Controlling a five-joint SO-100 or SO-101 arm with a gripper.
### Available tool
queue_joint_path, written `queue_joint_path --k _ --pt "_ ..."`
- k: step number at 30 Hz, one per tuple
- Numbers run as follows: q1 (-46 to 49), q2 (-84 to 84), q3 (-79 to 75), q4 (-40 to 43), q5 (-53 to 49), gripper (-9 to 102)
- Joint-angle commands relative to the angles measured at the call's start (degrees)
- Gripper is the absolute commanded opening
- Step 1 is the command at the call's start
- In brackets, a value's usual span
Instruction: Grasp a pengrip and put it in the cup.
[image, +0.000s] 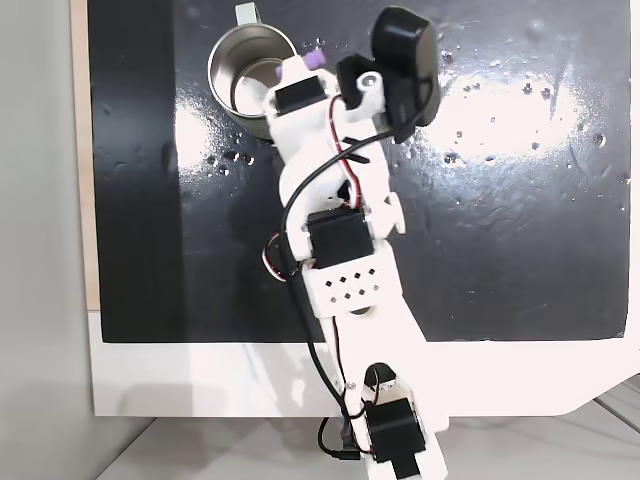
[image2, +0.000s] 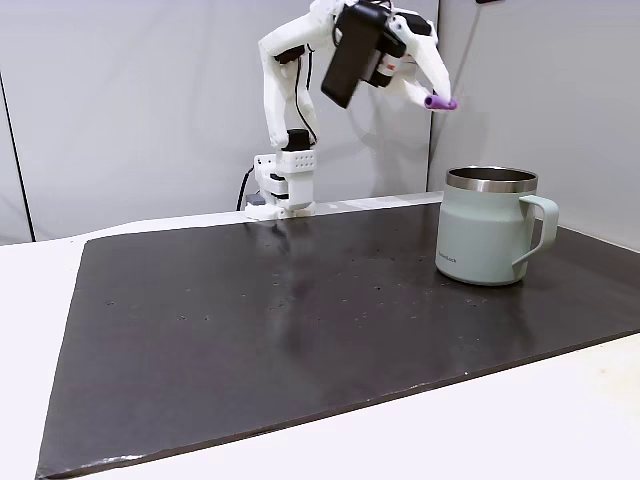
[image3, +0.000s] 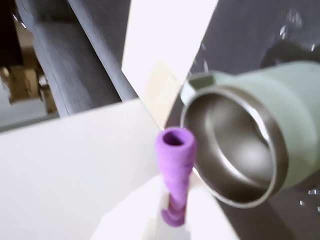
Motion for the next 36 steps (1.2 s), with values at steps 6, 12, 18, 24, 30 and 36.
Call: queue_joint_path --k 6,12,18,24,30,36 --pt "-6.59 -0.09 1.49 -5.27 0.26 0" --pt "-6.33 -0.88 4.92 -10.46 -1.32 0" --pt "-4.22 -5.27 3.60 -13.97 -1.32 0" --pt "-4.48 -7.65 2.64 -16.00 -1.14 0" --pt "-4.39 -8.88 3.08 -17.23 -1.05 4" --pt "-4.13 -8.79 3.34 -16.96 -1.32 20"
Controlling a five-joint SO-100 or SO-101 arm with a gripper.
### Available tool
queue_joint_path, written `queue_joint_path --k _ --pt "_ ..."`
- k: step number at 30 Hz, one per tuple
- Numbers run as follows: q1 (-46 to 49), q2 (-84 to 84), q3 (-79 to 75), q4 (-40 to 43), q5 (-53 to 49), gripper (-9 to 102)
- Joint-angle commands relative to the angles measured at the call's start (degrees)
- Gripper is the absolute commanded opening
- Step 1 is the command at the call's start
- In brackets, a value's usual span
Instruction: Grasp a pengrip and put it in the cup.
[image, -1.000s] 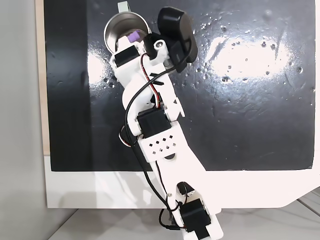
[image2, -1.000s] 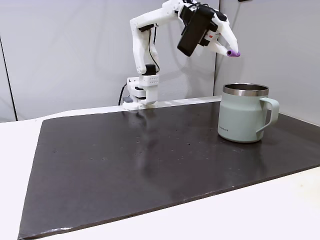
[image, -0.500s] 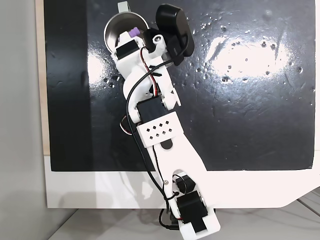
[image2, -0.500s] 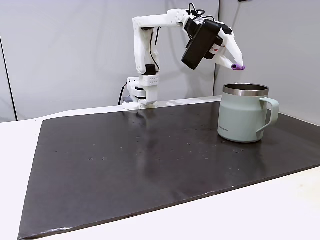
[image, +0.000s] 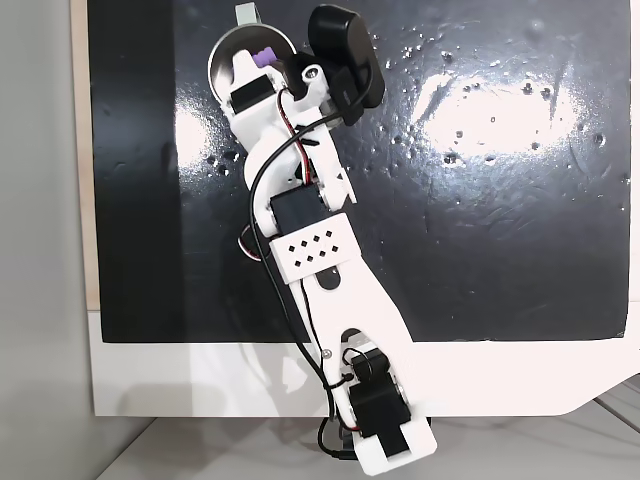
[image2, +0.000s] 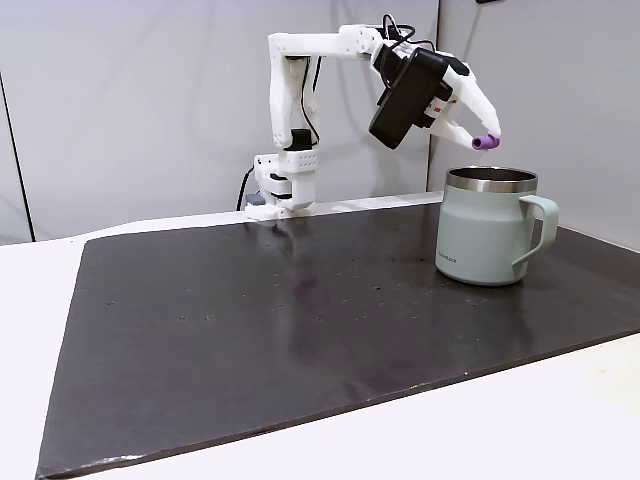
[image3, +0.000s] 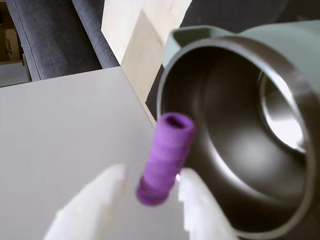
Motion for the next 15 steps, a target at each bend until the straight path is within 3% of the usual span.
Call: queue_joint_path --k 1,15 --pt "0.79 0.44 -2.20 -2.02 -0.62 20" --pt "0.97 1.41 -2.37 -1.32 -1.41 20"
